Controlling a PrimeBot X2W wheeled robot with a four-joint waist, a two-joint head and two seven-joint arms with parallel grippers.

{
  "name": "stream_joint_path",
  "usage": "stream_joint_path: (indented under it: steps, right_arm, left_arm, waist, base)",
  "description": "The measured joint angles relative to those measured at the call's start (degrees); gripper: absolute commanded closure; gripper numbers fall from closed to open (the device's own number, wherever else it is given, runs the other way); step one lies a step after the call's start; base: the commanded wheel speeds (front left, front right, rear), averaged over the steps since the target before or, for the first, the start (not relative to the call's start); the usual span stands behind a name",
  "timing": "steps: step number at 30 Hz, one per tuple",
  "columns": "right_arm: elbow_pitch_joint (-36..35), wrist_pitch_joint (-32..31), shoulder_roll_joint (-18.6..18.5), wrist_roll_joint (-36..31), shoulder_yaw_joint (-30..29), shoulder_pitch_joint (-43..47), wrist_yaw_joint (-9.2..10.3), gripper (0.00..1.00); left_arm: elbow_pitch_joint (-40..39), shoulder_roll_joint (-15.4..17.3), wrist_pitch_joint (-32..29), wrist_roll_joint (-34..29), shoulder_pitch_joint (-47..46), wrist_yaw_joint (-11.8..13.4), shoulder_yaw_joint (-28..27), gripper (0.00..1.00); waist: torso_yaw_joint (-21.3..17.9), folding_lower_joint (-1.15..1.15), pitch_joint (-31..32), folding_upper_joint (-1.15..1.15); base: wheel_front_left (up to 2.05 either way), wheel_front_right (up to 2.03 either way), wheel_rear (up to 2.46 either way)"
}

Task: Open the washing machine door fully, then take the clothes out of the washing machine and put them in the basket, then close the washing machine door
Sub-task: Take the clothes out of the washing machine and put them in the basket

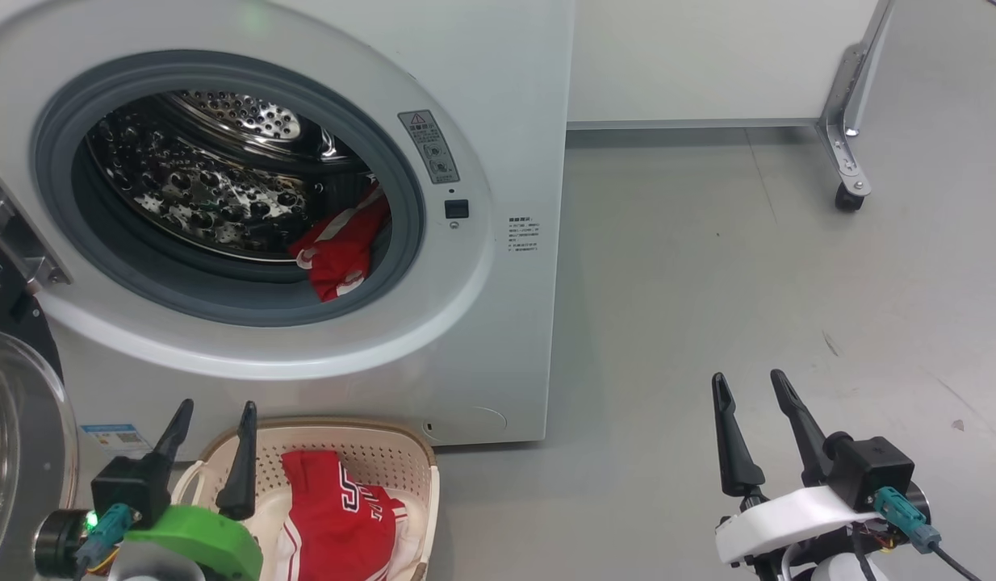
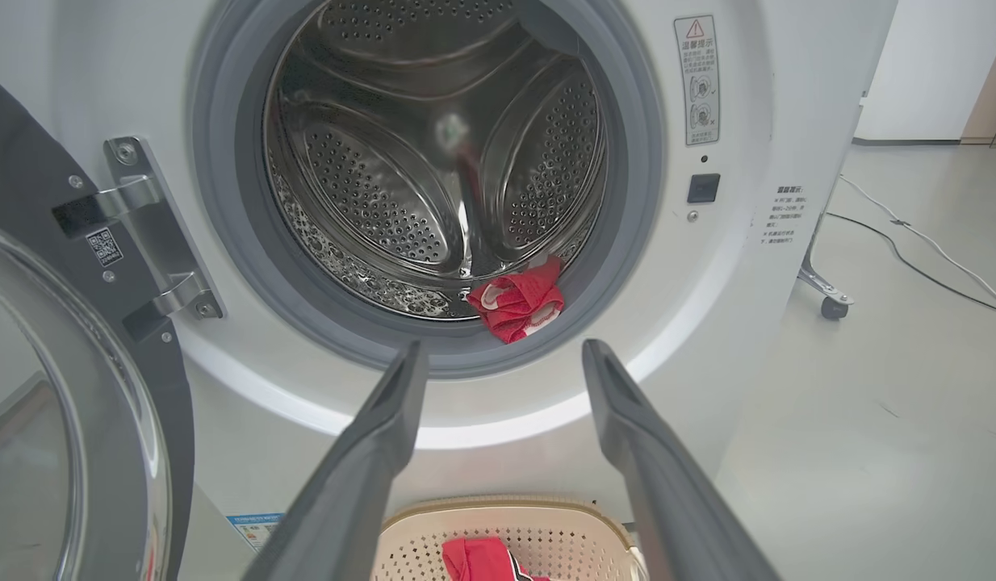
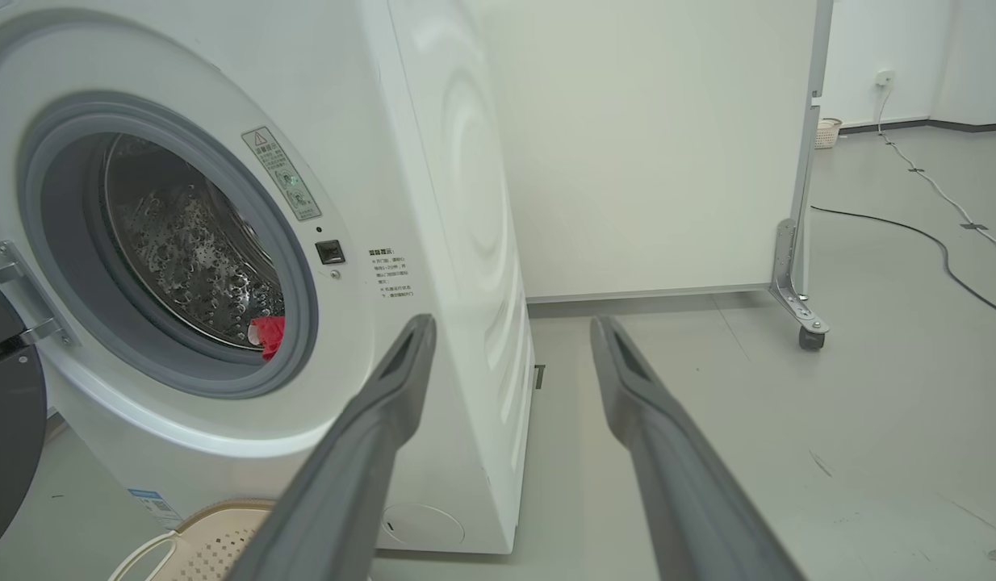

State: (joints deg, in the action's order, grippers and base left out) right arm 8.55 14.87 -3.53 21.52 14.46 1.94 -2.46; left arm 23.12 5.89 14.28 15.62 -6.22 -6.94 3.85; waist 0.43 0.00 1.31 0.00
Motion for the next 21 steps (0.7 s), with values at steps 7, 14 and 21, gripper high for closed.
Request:
stream_joint_path:
  steps: [7, 14, 21]
  right_arm:
    - [-0.65, 0.0, 0.02, 0.05, -0.19, 0.14, 0.0, 0.0]
    - [-0.87, 0.0, 0.04, 0.05, -0.14, 0.63, 0.0, 0.0]
    - [-1.09, 0.0, 0.05, 0.05, -0.14, 0.64, 0.0, 0.0]
  left_arm:
    - [-3.2, -0.03, 0.01, -0.01, 2.75, 0.0, -0.12, 0.0]
    - [-5.43, -0.13, 0.01, -0.08, 4.36, 0.0, 0.05, 0.0]
    - [-7.23, -0.24, 0.01, -0.09, 5.87, 0.0, 0.13, 0.0]
  waist:
    - [-0.34, 0.0, 0.06, 0.0]
    - [-0.55, 0.0, -0.03, 0.0]
    - [-0.78, 0.0, -0.03, 0.0]
  base:
    - [0.0, 0.0, 0.0]
    - [0.0, 0.0, 0.0]
    - [0.0, 0.0, 0.0]
